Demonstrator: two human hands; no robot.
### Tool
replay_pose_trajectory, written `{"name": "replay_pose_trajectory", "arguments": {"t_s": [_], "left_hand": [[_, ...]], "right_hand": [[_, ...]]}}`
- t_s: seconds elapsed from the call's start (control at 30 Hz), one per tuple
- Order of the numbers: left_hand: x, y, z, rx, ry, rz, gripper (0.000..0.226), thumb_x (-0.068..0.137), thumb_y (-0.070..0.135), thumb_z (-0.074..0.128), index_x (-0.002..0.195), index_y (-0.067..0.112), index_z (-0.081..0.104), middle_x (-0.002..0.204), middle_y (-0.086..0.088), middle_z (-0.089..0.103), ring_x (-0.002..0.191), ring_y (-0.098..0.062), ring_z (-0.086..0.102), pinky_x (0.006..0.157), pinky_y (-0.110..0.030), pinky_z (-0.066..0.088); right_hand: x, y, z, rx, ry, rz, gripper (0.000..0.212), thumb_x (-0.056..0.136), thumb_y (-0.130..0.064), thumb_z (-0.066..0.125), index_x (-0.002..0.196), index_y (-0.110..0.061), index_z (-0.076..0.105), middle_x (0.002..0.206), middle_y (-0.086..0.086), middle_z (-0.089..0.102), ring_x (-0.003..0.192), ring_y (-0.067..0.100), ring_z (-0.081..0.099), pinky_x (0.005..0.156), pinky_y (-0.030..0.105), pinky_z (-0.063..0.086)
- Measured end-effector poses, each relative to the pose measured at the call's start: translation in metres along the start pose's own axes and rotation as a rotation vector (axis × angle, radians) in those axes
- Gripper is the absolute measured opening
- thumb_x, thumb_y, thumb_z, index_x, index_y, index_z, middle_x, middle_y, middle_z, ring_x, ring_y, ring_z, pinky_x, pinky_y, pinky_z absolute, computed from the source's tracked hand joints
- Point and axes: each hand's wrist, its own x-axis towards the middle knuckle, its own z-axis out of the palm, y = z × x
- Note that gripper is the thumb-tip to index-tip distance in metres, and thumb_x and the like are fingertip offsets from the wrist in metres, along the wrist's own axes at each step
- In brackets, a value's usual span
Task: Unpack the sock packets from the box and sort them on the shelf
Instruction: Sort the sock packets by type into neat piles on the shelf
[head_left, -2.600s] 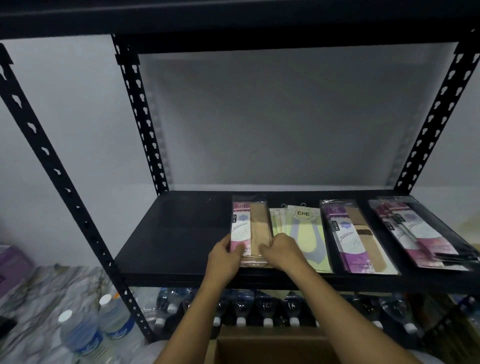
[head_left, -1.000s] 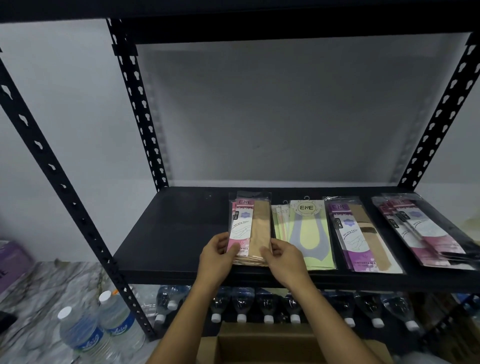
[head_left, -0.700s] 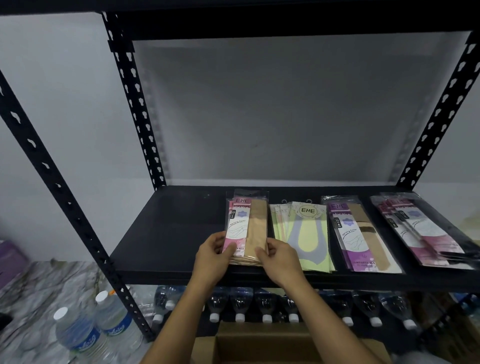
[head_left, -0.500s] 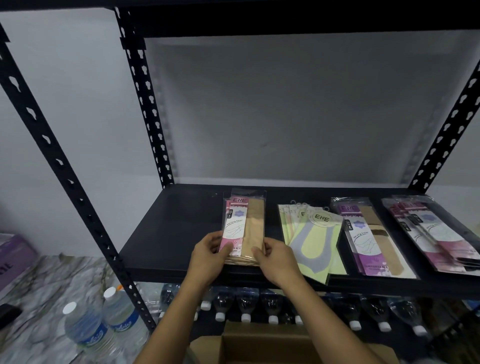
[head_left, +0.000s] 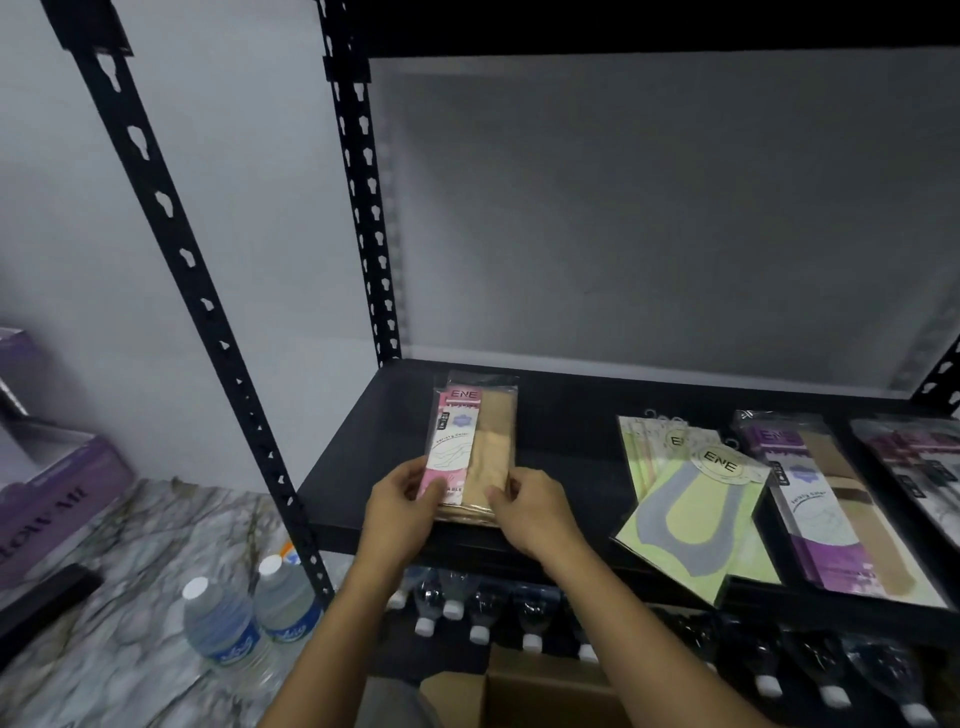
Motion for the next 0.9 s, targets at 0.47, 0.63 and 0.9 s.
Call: {"name": "replay_pose_trajectory", "arguments": {"t_s": [0.47, 0.63, 0.9], "left_hand": [[0.046, 0.003, -0.023, -0.02, 0.03, -0.04, 0.03, 0.091, 0.007, 0.061, 0.12, 0.014, 0.066, 0.098, 0.008, 0.071, 0.087, 0.0, 0.066, 0.078, -0.019, 0.05], [0.051, 0.002, -0.026, -0.03, 0.004, -0.06, 0.034, 0.093, 0.012, 0.059, 0.125, 0.019, 0.063, 0.103, 0.008, 0.071, 0.096, -0.008, 0.066, 0.081, -0.022, 0.05], [0.054, -0.001, -0.025, -0.026, 0.003, -0.073, 0.035, 0.093, 0.014, 0.06, 0.128, 0.016, 0.06, 0.114, -0.001, 0.07, 0.099, -0.013, 0.066, 0.087, -0.027, 0.051]], "right_hand": [[0.037, -0.023, 0.034, 0.035, 0.025, -0.042, 0.028, 0.093, -0.025, 0.054, 0.107, -0.003, 0.066, 0.109, 0.014, 0.064, 0.098, 0.025, 0.061, 0.078, 0.024, 0.045], [0.044, -0.024, 0.037, 0.065, 0.018, -0.011, 0.025, 0.092, -0.024, 0.054, 0.101, -0.003, 0.065, 0.107, 0.014, 0.064, 0.096, 0.026, 0.061, 0.081, 0.03, 0.049], [0.044, -0.02, 0.035, 0.142, 0.04, -0.005, 0.023, 0.088, -0.028, 0.058, 0.094, -0.007, 0.067, 0.1, 0.01, 0.068, 0.091, 0.024, 0.064, 0.084, 0.037, 0.053]]}}
